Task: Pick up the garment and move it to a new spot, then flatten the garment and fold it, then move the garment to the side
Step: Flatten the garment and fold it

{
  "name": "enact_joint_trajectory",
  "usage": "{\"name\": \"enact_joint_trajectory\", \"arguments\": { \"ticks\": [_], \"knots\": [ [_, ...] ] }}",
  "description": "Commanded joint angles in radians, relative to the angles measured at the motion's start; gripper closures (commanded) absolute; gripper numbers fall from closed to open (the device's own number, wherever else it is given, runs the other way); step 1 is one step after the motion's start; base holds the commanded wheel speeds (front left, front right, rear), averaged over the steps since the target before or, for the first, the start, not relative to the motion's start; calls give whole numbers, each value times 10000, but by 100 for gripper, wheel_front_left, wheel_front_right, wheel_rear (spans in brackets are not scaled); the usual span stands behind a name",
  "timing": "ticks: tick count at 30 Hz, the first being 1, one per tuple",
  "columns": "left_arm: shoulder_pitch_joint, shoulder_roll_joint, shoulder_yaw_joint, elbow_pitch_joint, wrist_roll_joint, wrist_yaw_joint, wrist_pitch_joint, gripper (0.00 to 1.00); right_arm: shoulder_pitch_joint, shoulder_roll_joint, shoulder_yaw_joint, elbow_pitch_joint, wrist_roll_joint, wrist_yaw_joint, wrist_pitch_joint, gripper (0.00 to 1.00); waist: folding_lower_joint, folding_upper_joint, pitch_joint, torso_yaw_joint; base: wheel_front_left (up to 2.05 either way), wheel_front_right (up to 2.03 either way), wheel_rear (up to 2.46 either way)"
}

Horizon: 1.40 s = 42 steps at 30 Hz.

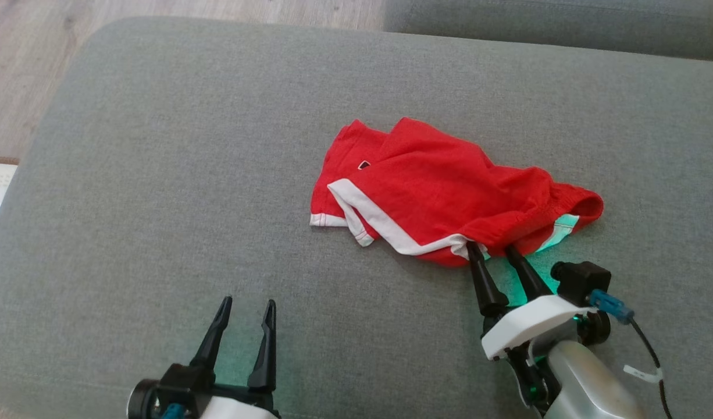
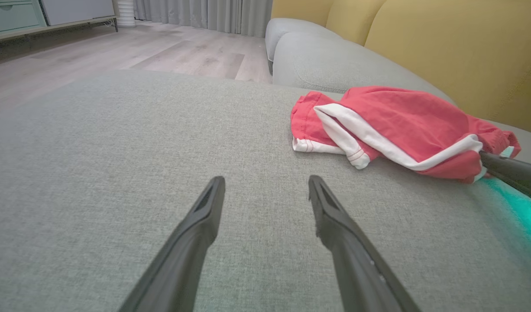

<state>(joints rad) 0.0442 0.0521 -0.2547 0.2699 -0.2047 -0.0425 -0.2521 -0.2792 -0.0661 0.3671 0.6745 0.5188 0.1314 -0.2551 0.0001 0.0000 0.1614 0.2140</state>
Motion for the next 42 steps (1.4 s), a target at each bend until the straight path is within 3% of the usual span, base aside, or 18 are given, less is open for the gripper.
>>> {"name": "enact_joint_trajectory", "arguments": {
  "ticks": [1, 2, 3, 4, 5, 16, 25, 30, 31, 32, 35, 42],
  "knots": [
    [-382, -18, 259, -280, -61, 52, -97, 0, -361, 21, 301, -278, 68, -7, -67, 0, -1, 0, 42, -13, 0, 0, 0],
    [-406, -18, 241, -270, -63, 55, -97, 0, -409, 15, 351, -289, 98, -7, -67, 0, -1, 0, 69, -20, 0, 0, 0],
    [-431, -18, 226, -264, -70, 63, -97, 0, -449, 2, 391, -297, 126, -7, -67, 7, -1, 0, 99, -28, 0, 0, 0],
    [-458, -18, 211, -258, -78, 72, -97, 0, -483, -9, 425, -305, 155, -7, -67, 61, -1, 0, 122, -36, 0, 0, 0],
    [-488, -18, 196, -250, -86, 81, -97, 0, -506, -17, 491, -312, 196, -7, -67, 100, -1, 0, 144, -41, 0, 0, 0],
    [-297, -18, 409, -200, -127, 120, -97, 0, 24, -894, 451, -937, 895, -7, -67, 100, -1, 0, -361, -509, 0, 0, 0],
    [-218, -18, 303, -154, -201, -35, -97, 0, -31, -2957, 1087, -1602, 1099, -7, 1570, 100, -1, 0, -708, -1262, 0, 0, 0],
    [-354, -18, 83, -100, -208, -15, -97, 0, -125, -3249, 986, -1257, 354, -7, 2264, 100, -1, 0, -595, -1435, 0, 0, 0],
    [-382, -18, 67, -98, -212, -1, -97, 0, -147, -3249, 933, -1122, 104, -7, 2367, 84, -1, 0, -564, -1452, 0, 0, 0],
    [-408, -18, 52, -90, -212, 6, -97, 0, -173, -3218, 868, -1026, -133, -7, 2385, 83, -1, 0, -536, -1463, 0, 0, 0],
    [-474, -18, 29, -67, -203, 25, -97, 0, -266, -3083, 462, -737, -950, -7, 2238, 100, -1, 0, -458, -1489, 0, 0, 0],
    [-543, -18, 45, -37, -161, 61, -97, 0, -804, -2905, -755, -443, -3451, -7, 1972, 100, -1, 0, -345, -1546, 0, 0, 0]
  ]
}}
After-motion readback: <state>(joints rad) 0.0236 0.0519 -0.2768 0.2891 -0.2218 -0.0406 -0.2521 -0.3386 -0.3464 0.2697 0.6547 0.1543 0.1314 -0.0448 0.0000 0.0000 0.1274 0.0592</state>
